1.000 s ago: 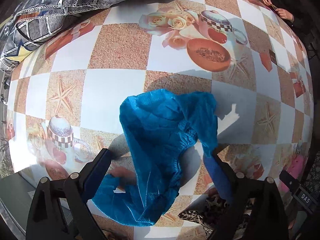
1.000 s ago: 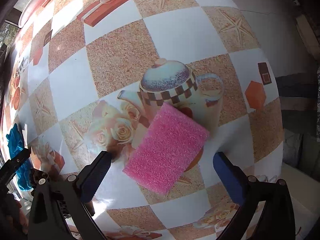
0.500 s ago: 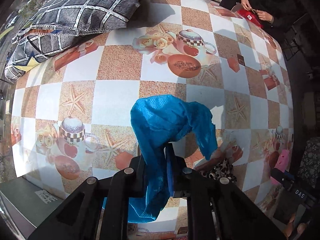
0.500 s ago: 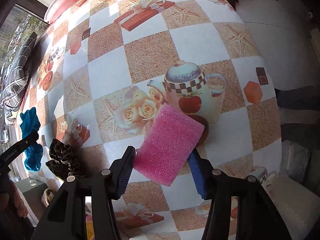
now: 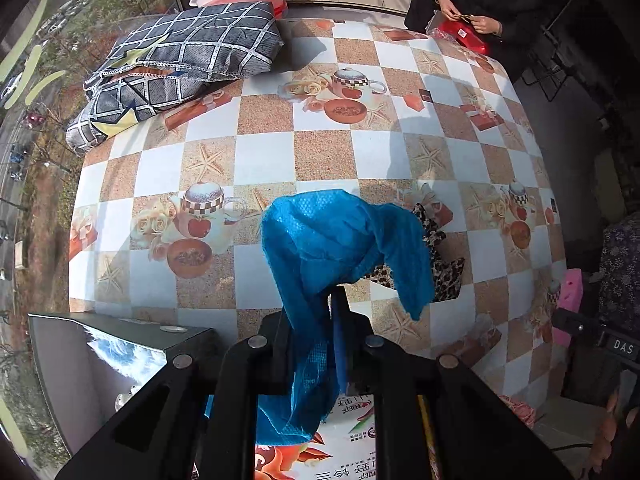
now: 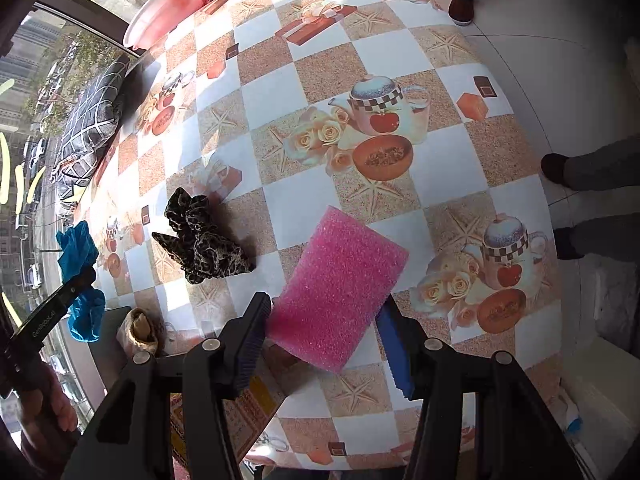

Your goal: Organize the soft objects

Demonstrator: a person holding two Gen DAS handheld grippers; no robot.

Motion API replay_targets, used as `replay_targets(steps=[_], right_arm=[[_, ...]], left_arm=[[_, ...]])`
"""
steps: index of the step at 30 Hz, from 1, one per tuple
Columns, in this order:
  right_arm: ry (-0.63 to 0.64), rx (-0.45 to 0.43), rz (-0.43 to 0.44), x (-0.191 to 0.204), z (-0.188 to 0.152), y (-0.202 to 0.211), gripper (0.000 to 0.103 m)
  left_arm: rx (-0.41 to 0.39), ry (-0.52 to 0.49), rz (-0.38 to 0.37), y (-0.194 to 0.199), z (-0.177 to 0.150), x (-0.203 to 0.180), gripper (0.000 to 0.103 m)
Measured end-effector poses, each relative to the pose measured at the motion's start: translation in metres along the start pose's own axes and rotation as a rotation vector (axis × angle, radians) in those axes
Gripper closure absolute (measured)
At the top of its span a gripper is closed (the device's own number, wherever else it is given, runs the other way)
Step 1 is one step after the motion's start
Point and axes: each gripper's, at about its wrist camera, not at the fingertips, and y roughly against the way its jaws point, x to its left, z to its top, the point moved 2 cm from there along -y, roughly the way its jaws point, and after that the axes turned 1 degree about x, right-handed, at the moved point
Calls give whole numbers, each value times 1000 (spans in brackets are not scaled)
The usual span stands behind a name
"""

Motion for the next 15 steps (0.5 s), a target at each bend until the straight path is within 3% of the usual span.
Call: replay_targets(steps=[15], right_arm=[[65,-70,25,51,-83,63,48]], left_arm=[[-50,-159,-54,70,-93,-18,86]])
